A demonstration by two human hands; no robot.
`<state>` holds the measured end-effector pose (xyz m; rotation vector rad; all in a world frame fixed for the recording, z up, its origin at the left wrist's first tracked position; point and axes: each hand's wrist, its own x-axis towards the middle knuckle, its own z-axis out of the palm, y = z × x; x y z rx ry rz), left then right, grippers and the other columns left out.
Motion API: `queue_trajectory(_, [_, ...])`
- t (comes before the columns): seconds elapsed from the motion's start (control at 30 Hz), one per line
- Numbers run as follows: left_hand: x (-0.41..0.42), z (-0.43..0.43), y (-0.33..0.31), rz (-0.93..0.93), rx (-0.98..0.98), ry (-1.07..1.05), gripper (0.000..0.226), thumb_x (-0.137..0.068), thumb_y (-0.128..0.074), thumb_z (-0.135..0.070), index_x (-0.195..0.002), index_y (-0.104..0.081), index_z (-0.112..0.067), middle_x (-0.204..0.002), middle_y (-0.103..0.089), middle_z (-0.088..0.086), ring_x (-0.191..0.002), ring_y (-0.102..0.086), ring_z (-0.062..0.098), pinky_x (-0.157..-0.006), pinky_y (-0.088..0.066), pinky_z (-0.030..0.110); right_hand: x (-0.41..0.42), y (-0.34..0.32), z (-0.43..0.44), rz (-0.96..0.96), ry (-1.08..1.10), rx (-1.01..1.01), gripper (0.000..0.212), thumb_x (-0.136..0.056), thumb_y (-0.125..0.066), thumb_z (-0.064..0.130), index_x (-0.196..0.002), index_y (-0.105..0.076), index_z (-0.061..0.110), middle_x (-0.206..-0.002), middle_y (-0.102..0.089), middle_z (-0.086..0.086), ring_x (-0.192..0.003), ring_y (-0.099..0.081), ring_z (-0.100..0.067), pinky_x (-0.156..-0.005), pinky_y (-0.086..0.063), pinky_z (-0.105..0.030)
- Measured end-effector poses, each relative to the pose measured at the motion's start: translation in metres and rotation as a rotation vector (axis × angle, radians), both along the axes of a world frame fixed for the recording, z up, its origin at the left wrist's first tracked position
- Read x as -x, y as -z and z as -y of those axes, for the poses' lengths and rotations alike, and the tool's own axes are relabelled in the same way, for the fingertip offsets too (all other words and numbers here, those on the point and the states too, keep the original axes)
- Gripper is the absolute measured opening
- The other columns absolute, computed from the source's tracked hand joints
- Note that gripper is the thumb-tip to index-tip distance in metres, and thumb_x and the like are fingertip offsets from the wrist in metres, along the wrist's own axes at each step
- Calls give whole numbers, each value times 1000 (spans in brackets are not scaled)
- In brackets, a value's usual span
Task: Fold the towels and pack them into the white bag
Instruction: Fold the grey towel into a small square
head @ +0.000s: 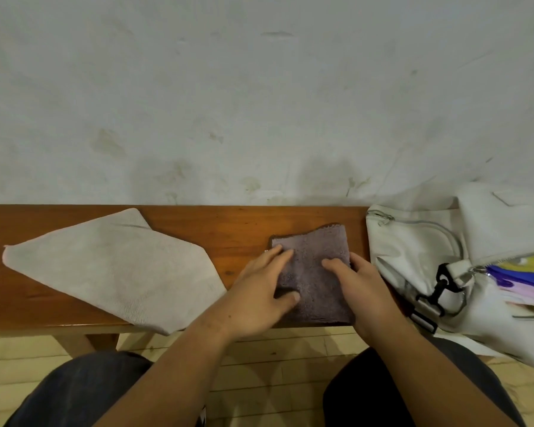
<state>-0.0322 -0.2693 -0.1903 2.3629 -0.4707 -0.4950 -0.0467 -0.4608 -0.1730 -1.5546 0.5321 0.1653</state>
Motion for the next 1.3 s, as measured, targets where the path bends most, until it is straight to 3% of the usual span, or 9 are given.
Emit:
queue_trajectory(0.23, [11,22,-17,-286,319,-272,71,-98,-47,-60,-157,-11,-45,-160,-33,-10,-143,-36,9,-103,-33,22,33,-25,31,42,64,-244,18,-99,-59,13,-113,-69,19,-101,-78,-4,-90,-76,-26,-73,-61,-42])
queue_trajectory(0.37, [30,49,-21,-448,507,-420,70,-87,-61,-67,-149,-34,-49,-150,-44,-12,-135,-47,13,-112,-40,36,56,-34,56,39,109,-415,18,-99,-54,9,-112,-67,11,-105,-77,-12,-89,-76,-27,-67,-60,-38])
queue_trajectory(0.5, [51,83,-29,-450,664,-469,49,-90,-73,-41,-134,-53,-49,-127,-66,-4,-112,-67,12,-100,-54,41,81,-39,86,40,140,-460,23,-97,-54,8,-117,-66,10,-107,-76,-16,-93,-76,-31,-67,-61,-38])
queue_trajectory(0.6, [66,110,-44,-397,668,-441,47,-85,-76,-43,-125,-56,-60,-128,-67,-1,-120,-63,19,-98,-55,46,102,-44,114,71,191,-371,24,-97,-54,7,-116,-67,12,-105,-77,-15,-94,-75,-32,-74,-60,-42])
queue_trajectory(0.77, [96,169,-80,-363,671,-322,40,-96,-67,-23,-123,-58,-50,-118,-70,-4,-100,-71,8,-80,-61,30,136,-59,184,156,251,-287,30,-95,-50,-2,-115,-69,9,-111,-74,-21,-100,-72,-36,-81,-56,-42])
queue_trajectory(0.97, [121,256,-107,-164,435,-59,31,-98,-62,-28,-118,-62,-53,-122,-58,-34,-114,-52,-16,-99,-45,18,176,-75,275,74,297,-100,28,-99,-50,5,-113,-72,13,-100,-77,-11,-81,-72,-24,-52,-53,-29])
queue_trajectory(1.03, [124,284,-115,-132,376,3,34,-100,-60,-31,-128,-59,-49,-120,-53,-40,-106,-48,-23,-95,-41,11,178,-78,303,23,295,45,26,-98,-52,9,-109,-74,17,-97,-77,-9,-80,-72,-24,-61,-53,-34])
queue_trajectory(1.17, [117,332,-133,-99,293,99,47,-99,-58,-31,-145,-51,-34,-143,-53,-18,-121,-51,-7,-105,-39,14,158,-90,345,-33,205,380,25,-96,-54,14,-101,-74,27,-96,-76,-4,-87,-72,-24,-79,-59,-46])
queue_trajectory(1.3, [100,366,-160,-56,251,150,39,-100,-56,-30,-139,-56,-26,-124,-62,-15,-100,-52,-3,-76,-39,3,119,-105,376,-42,-50,588,35,-98,-53,18,-127,-64,34,-123,-67,6,-110,-64,-15,-96,-54,-39])
